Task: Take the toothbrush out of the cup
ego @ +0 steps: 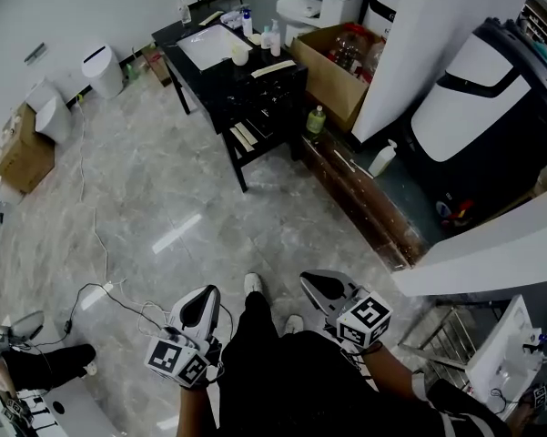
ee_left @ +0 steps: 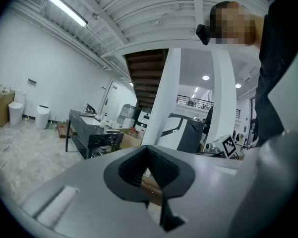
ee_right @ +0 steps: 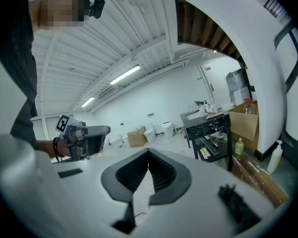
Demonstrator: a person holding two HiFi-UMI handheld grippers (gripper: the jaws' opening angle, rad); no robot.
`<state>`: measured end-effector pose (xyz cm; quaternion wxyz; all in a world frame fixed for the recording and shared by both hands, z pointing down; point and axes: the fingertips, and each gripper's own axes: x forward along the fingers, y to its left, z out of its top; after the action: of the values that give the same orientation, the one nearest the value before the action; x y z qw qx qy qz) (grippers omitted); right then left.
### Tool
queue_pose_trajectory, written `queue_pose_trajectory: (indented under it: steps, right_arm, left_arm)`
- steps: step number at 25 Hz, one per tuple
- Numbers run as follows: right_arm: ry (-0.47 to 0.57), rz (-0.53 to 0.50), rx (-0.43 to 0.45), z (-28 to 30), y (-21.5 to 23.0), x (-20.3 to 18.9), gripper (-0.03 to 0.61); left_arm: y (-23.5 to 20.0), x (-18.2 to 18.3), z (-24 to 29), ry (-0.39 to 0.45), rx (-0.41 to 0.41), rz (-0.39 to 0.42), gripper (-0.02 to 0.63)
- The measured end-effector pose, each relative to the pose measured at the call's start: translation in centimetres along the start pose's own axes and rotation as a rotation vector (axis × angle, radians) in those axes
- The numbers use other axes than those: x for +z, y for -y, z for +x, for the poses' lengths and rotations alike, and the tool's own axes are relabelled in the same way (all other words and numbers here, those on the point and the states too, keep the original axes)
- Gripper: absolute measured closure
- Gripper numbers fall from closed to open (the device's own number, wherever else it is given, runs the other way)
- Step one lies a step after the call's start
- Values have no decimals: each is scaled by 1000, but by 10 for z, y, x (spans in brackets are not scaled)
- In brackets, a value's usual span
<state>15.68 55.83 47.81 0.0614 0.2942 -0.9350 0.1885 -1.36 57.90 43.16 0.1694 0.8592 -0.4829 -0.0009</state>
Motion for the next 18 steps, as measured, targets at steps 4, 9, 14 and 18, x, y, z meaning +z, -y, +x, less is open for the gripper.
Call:
queue_pose_trajectory:
  steps: [4, 9, 14, 18]
  right_arm:
    - [13, 4, -13, 22, 19, 14, 566]
    - [22, 5, -32, 61, 43, 36, 566]
    - [23, 7, -26, 108, 63, 57, 566]
    - [14, 20, -31, 138, 74, 69, 566]
  left_arm:
    - [-21, 8, 27, 3, -39, 11, 604]
    - [-59, 26, 65, 10, -68, -3, 604]
    - [-101, 51, 93, 17, -92, 16, 604]
    - [-131, 60, 108, 10, -101, 2, 604]
